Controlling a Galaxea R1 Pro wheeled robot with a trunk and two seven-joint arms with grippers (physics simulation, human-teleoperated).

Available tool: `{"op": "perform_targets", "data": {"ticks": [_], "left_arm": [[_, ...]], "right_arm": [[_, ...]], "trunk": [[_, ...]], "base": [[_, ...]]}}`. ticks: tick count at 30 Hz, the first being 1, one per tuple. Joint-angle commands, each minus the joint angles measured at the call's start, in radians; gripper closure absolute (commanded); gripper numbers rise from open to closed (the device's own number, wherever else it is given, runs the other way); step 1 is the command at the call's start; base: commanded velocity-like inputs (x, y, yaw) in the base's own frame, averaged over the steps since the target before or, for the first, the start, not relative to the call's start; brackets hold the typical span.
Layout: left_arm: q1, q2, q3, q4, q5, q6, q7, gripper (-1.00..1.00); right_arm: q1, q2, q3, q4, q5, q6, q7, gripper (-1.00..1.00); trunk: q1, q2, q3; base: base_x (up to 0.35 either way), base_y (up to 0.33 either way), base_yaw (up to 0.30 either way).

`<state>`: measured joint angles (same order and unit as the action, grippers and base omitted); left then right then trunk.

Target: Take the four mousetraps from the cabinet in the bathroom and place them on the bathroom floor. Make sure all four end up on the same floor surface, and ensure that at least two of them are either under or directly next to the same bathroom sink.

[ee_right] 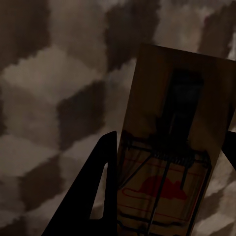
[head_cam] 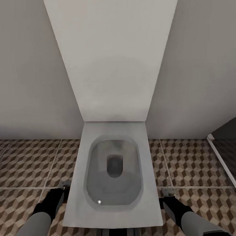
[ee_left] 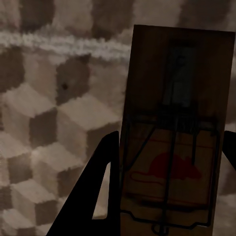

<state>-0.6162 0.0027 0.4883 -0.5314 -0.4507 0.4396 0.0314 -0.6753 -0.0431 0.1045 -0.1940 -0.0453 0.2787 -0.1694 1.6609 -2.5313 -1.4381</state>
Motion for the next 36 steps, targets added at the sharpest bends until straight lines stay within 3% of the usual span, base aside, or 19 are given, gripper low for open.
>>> {"op": "perform_targets", "data": {"ticks": [1,14,21,36], "left_arm": [[0.0,0.0,0.002,-0.001,0.0,0.004,0.001,1.0],[0.0,-0.001,0.002,-0.001,0.0,0.004,0.001,1.0],[0.0,-0.002,-0.002,0.0,0.0,0.004,0.001,1.0],[0.0,0.002,0.002,-0.001,0.0,0.004,0.002,1.0]], "right_arm": [[0.0,-0.001,0.008,-0.002,-0.006,0.006,-0.004,1.0],[0.0,-0.001,0.007,-0.002,-0.005,-0.019,-0.004,1.0],[0.0,-0.001,0.007,-0.002,-0.005,-0.019,-0.004,1.0],[0.0,0.0,0.007,-0.002,-0.005,-0.019,-0.004,1.0]], "trunk": [[0.0,0.0,-0.001],[0.0,0.0,-0.001],[0.003,-0.002,-0.028],[0.003,-0.002,-0.028]], "base": [[0.0,0.0,0.0],[0.0,0.0,0.0],[0.0,0.0,0.0],[0.0,0.0,0.0]]}}
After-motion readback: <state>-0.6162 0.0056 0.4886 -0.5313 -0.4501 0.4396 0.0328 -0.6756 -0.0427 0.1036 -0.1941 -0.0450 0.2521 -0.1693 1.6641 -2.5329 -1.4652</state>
